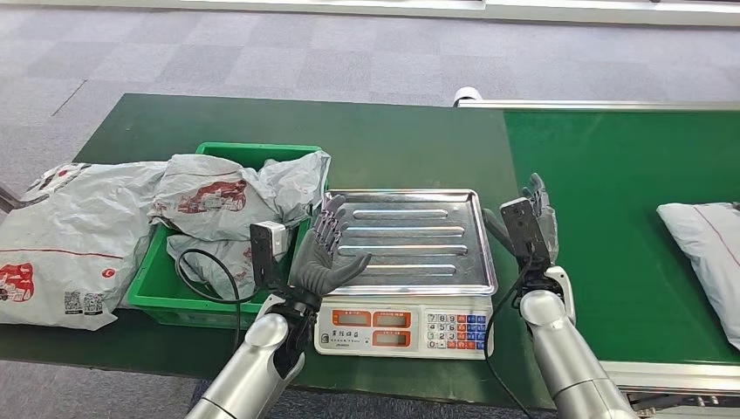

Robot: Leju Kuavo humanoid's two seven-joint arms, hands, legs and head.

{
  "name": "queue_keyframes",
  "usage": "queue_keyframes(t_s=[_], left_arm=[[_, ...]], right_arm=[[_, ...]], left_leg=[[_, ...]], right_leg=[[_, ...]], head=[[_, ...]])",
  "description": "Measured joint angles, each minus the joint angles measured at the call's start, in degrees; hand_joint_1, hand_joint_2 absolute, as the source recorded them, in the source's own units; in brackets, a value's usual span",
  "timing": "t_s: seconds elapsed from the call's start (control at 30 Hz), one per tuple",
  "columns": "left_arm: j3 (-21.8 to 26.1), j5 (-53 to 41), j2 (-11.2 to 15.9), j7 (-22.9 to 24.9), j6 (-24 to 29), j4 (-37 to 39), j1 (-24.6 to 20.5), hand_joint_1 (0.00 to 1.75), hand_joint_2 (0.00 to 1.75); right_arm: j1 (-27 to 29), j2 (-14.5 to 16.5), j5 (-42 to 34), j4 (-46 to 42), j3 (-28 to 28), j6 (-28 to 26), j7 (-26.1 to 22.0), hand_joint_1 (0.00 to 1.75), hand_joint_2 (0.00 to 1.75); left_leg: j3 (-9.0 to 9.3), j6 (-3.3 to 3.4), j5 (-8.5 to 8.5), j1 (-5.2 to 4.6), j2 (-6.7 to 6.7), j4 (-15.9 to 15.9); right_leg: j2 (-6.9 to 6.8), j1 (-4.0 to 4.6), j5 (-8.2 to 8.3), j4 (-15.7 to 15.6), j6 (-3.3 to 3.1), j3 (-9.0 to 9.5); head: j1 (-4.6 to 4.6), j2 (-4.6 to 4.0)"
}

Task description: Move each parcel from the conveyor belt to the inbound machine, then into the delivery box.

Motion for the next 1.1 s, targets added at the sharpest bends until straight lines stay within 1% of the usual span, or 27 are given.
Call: queue_keyframes(t_s=[0.43, 0.53, 0.7, 0.87, 1.0, 1.1], left_arm=[[0.0, 0.0, 0.0, 0.0, 0.0, -0.4, 0.2, 0.00, 1.75], [0.0, 0.0, 0.2, 0.0, 0.2, -0.9, 0.6, 0.00, 1.75], [0.1, -0.1, 1.5, -0.2, 0.9, -3.8, 3.3, 0.00, 1.75], [0.3, -0.7, 2.5, 0.1, 1.0, -7.7, 6.5, 0.00, 1.75], [1.1, -1.9, 2.7, 1.3, 1.4, -11.3, 9.2, 0.00, 1.75], [1.8, -2.7, 2.8, 2.0, 1.3, -13.6, 11.0, 0.00, 1.75]], right_arm=[[-0.4, -0.6, 0.1, 1.8, 0.0, 0.0, 0.0, 0.00, 1.75], [-0.3, -0.9, 2.3, 1.9, -0.1, -0.2, 1.3, 0.00, 1.75], [1.4, -2.7, 9.6, 1.5, -1.8, -0.6, 5.0, 0.00, 1.75], [2.1, -4.8, 19.0, 1.7, -6.3, -1.1, 9.6, 0.00, 1.75], [1.1, -6.8, 31.6, 5.5, -9.8, -5.1, 16.5, 0.00, 1.75], [-0.2, -8.0, 38.9, 9.4, -13.0, -7.8, 18.4, 0.00, 1.75]], left_leg=[[0.00, 0.01, 0.00, 0.00, -0.01, 0.0], [0.01, 0.01, 0.00, 0.00, -0.01, 0.0], [-0.01, 0.01, -0.03, 0.00, -0.04, 0.0], [-0.01, 0.05, -0.07, -0.01, -0.03, 0.0], [-0.02, 0.09, -0.09, -0.03, -0.04, 0.0], [-0.01, 0.11, -0.10, -0.05, -0.02, 0.0]], right_leg=[[-0.01, -0.01, 0.00, 0.0, 0.01, 0.01], [-0.01, -0.01, -0.01, 0.0, 0.01, 0.00], [-0.03, -0.01, -0.02, 0.0, 0.01, 0.00], [-0.03, -0.02, -0.04, 0.0, 0.03, -0.01], [-0.08, -0.04, -0.04, 0.0, 0.04, 0.02], [-0.08, -0.05, -0.03, 0.0, 0.04, 0.03]], head=[[0.00, 0.00], [0.00, 0.00], [0.00, 0.00], [0.00, 0.00], [0.00, 0.00], [0.00, -0.01]])
